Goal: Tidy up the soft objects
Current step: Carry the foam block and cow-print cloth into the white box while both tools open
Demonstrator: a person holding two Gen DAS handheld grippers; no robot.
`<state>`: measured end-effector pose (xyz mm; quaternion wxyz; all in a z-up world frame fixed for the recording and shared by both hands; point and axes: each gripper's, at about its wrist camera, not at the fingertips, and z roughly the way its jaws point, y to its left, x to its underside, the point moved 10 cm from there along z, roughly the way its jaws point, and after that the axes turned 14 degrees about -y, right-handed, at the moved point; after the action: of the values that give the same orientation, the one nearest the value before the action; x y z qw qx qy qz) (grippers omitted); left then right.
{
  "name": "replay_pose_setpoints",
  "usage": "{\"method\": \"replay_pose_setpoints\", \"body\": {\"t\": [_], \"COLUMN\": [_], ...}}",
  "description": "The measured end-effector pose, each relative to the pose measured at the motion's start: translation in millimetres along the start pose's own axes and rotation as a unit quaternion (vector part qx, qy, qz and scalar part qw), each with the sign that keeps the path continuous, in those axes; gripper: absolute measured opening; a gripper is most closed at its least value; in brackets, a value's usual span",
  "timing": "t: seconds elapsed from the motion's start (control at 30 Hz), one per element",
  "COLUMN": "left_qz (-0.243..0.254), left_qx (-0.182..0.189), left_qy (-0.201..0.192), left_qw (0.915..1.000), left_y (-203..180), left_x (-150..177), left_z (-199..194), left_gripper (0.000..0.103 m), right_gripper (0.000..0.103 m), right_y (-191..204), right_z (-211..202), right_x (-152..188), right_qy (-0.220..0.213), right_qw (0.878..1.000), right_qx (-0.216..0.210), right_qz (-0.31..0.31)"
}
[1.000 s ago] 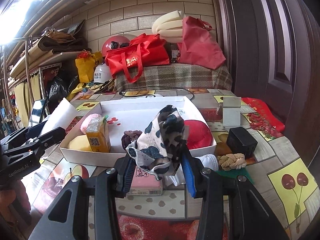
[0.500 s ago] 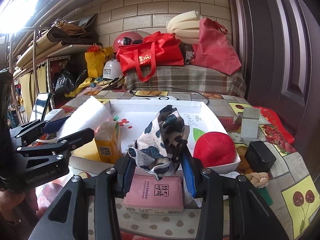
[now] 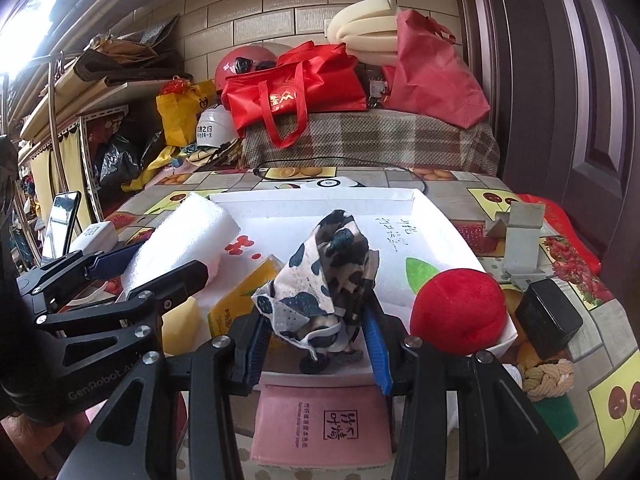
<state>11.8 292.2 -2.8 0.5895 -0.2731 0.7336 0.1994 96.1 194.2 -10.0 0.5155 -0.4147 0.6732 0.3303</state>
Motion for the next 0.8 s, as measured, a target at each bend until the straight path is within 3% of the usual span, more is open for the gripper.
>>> {"method": "replay_pose_setpoints", "body": {"t": [0.37,0.8], "left_qz": [-0.021,-0.018], "left_qx": [-0.021,-0.042], "left_qy": [0.007,0.014], "left_qw": [0.9995,0.9989], "left_y": [10.2,16.8], "left_x": [-4.7,-6.7], "left_z": [24.6,43.8], "left_gripper": [0.06,0.06], "right_gripper": [0.043,0.043], "right_y": [-3.7,-11.4], "right_z": [23.5,42.2], "right_x": [3.3,-4.8], "right_qy": [0.029,0.02], "right_qw": [0.999,0.999], "right_qx": [0.009,0.038], "right_qz": [0.022,0.032]}}
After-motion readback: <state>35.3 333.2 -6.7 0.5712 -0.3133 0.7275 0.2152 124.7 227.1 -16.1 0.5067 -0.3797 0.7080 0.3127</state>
